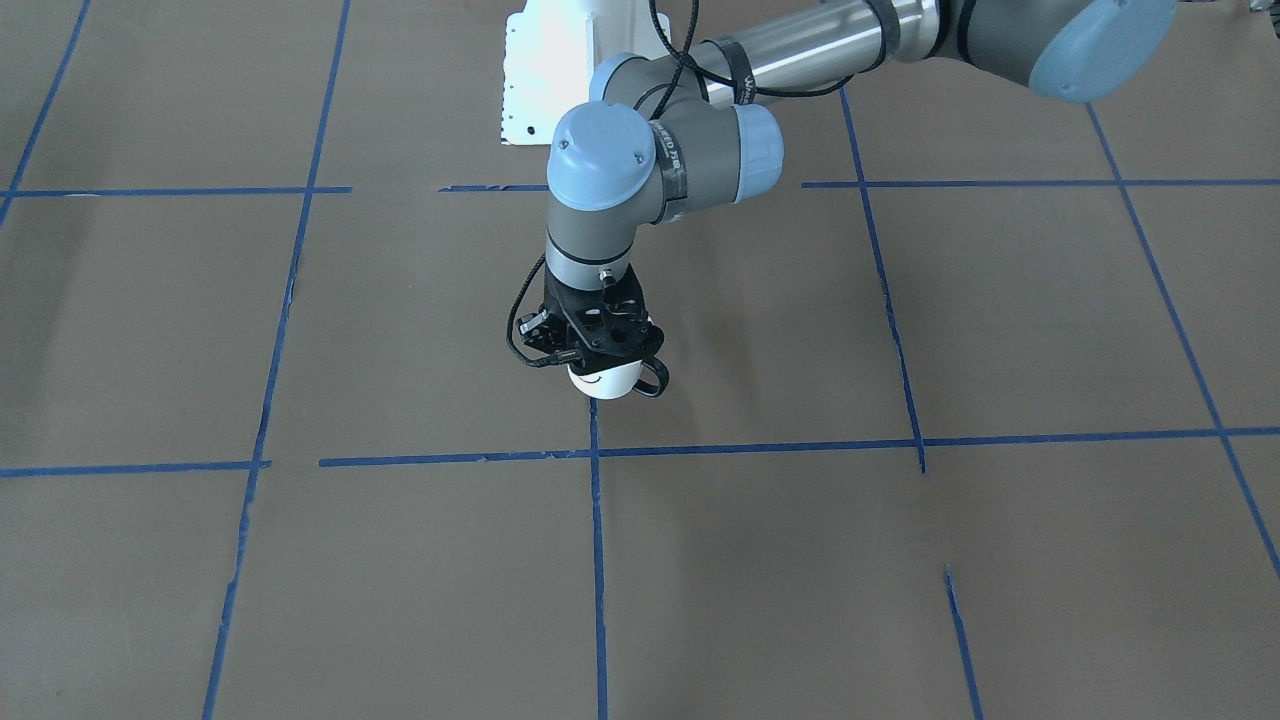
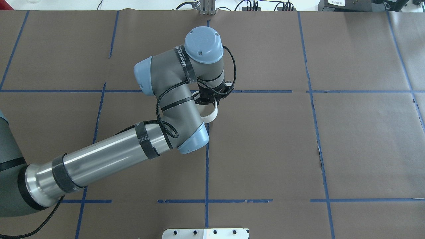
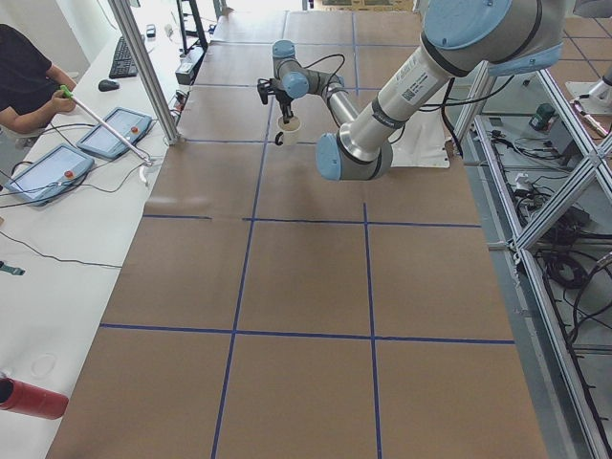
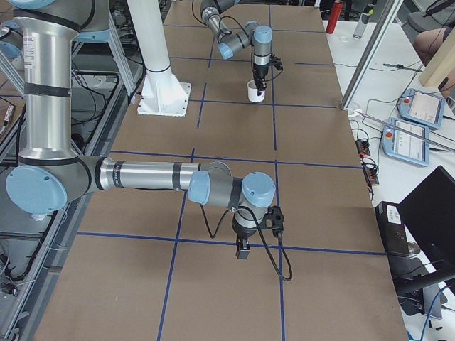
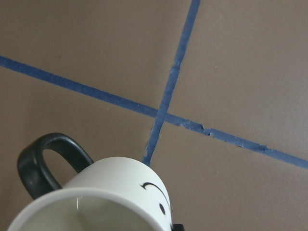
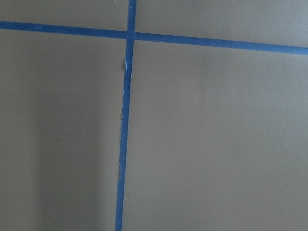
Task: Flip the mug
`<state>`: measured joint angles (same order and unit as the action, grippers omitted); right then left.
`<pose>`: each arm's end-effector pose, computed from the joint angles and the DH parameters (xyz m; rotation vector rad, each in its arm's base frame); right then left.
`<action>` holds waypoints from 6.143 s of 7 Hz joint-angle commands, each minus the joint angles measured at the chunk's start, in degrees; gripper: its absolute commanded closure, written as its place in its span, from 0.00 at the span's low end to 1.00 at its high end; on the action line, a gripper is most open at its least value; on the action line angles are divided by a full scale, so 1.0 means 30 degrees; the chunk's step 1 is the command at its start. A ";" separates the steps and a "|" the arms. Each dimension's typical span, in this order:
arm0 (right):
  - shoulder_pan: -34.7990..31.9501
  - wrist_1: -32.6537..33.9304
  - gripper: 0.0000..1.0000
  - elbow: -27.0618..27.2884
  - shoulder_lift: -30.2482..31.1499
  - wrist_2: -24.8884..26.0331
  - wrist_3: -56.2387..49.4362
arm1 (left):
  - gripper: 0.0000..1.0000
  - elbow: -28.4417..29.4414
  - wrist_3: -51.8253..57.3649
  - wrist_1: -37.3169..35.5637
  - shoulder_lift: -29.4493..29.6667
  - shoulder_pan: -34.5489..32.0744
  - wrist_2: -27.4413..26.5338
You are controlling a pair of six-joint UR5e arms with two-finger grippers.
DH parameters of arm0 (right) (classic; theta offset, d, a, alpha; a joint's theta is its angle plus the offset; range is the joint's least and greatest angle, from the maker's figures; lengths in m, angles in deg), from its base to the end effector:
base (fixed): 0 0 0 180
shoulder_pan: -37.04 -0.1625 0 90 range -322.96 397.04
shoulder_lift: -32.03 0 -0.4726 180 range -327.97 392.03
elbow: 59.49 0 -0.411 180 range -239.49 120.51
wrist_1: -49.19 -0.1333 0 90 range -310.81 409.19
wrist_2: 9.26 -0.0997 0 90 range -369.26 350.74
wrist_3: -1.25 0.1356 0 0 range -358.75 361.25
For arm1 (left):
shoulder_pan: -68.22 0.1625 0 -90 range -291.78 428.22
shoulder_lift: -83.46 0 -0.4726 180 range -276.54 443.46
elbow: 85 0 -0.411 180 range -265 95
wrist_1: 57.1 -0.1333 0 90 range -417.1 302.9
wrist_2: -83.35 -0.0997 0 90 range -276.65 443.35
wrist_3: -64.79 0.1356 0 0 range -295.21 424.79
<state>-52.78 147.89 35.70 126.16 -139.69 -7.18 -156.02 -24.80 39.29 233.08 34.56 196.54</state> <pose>0.0439 -0.4621 0.7418 -0.0768 -0.7122 -0.0968 0.6871 -0.5536 0.1458 -0.1285 0.8902 -0.3750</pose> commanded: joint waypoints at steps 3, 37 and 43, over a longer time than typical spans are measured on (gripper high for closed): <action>0.0000 0.0000 0.00 0.0000 0.0000 0.0000 0.0000 | 1.00 0.2282 -0.1015 -0.0052 0.1162 0.0378 -0.0025; 0.0000 0.0000 0.00 0.0000 0.0000 0.0000 0.0000 | 0.00 -0.5008 3.4991 -0.1839 -1.6973 -2.2471 0.5570; 0.0000 0.0000 0.00 0.0000 0.0000 0.0000 0.0000 | 0.00 -0.5273 3.4816 -0.1810 -1.6798 -2.2442 0.5571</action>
<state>-52.78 147.89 35.70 126.16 -139.69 -7.18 -171.77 80.00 33.86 182.41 -32.77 213.31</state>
